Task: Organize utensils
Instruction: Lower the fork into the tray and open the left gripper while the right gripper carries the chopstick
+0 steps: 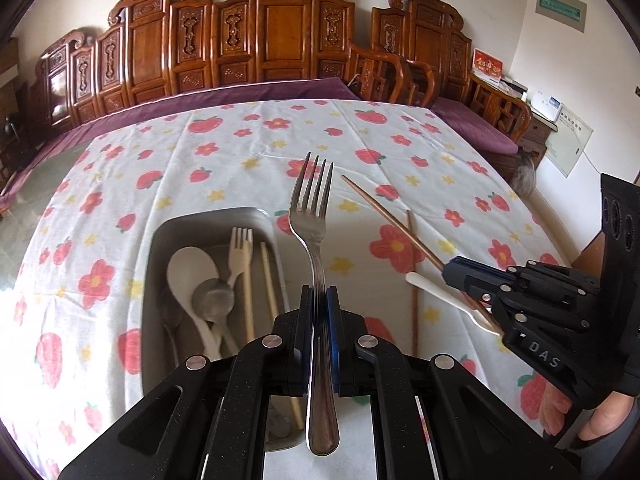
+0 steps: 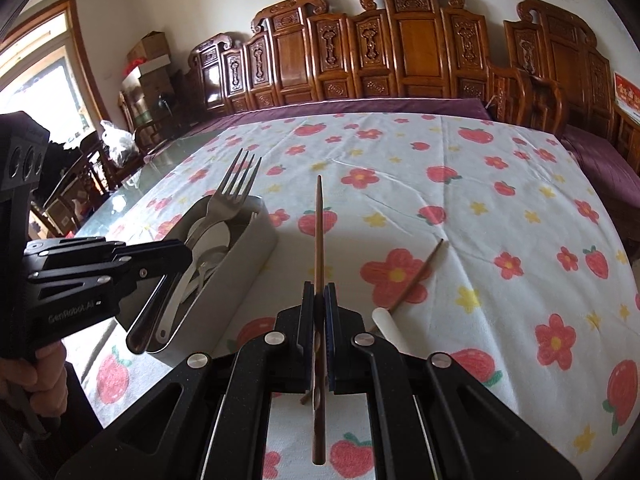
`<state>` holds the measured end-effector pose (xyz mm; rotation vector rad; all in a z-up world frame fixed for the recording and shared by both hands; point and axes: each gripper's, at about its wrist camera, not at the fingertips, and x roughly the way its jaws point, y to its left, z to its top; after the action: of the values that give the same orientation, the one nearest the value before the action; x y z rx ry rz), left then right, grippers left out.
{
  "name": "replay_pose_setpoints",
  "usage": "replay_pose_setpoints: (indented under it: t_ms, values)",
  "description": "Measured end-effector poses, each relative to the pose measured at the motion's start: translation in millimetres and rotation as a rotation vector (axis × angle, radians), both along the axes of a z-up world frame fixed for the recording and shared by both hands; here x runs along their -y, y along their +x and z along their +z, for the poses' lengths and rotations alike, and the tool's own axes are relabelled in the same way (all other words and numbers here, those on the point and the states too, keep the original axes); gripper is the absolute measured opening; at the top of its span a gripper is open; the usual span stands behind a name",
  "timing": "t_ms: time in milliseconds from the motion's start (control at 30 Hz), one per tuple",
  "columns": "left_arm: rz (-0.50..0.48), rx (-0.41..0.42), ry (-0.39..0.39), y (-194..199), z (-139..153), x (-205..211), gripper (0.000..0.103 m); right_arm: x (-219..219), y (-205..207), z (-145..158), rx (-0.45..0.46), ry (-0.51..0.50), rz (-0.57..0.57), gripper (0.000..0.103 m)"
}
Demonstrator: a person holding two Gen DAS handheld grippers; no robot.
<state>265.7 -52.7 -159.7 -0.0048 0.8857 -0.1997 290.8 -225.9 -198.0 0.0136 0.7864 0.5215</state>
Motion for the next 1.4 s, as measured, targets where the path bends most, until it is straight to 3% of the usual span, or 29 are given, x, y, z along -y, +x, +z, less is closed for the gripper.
replay_pose_setpoints:
  t_ms: [367, 867, 1267, 1400]
  values:
    - [0.077, -0.052, 0.034, 11.4, -23.6, -51.5, 0.006, -23.9, -14.6, 5.6, 0.028, -0.032, 0.053, 0.006]
    - [0.06, -0.131, 0.06, 19.8, -65.5, -56.4, 0.006, -27.1, -14.7, -5.1, 0.0, -0.055, 0.064, 0.006]
    - [0.056, -0.068, 0.064, 14.5, -48.9, -64.0, 0.007, -33.2, -19.4, -5.1, -0.013, -0.072, 0.052, 0.006]
    - [0.064, -0.025, 0.076, 9.9, -34.2, -71.3, 0.013, -43.0, -22.4, -0.4, -0.012, -0.078, 0.057, 0.006]
